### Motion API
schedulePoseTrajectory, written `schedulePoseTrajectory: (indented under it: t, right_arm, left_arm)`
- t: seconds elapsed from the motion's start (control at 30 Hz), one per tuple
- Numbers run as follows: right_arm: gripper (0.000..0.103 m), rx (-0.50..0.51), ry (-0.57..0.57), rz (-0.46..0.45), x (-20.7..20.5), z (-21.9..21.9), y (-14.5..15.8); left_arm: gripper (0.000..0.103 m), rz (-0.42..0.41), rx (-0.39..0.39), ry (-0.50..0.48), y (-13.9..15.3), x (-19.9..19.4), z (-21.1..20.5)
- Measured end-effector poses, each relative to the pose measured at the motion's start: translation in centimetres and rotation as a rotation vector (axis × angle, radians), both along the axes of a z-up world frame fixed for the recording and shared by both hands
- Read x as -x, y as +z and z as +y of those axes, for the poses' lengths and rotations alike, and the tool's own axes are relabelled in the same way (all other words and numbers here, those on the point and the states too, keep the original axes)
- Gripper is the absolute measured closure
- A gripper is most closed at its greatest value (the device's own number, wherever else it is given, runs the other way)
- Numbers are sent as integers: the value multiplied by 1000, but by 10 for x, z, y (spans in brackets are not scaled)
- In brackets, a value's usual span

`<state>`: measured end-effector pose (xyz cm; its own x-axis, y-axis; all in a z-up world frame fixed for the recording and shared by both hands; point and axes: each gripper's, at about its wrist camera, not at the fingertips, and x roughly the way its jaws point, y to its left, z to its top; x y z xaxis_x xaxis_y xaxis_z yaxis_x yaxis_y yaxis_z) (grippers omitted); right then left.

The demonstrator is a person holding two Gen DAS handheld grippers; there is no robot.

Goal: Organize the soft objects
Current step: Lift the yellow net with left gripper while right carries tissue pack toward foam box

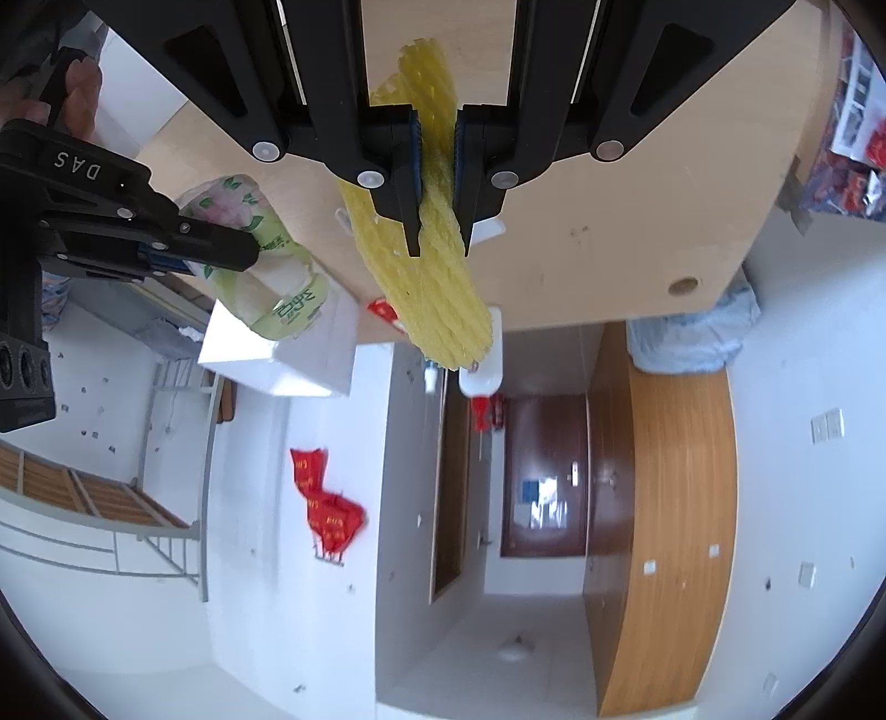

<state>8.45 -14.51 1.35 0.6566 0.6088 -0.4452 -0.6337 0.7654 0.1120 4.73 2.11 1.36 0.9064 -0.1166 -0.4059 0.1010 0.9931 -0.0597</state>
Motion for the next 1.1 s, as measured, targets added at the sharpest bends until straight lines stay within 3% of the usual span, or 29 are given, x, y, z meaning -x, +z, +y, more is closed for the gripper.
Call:
schedulePoseTrajectory:
  t: [0.4,0.67,1.1]
  right_arm:
    - [87,-94,-29,-160,48,-31,28]
    - [87,-102,-101,-186,52,-47,29]
    - [87,-100,-353,-209,59,-113,31]
  left_arm:
    - [95,-190,-51,-26,37,62,-29]
    - [95,-190,-45,-76,42,60,-43]
    - [94,-176,-26,-305,44,18,-108]
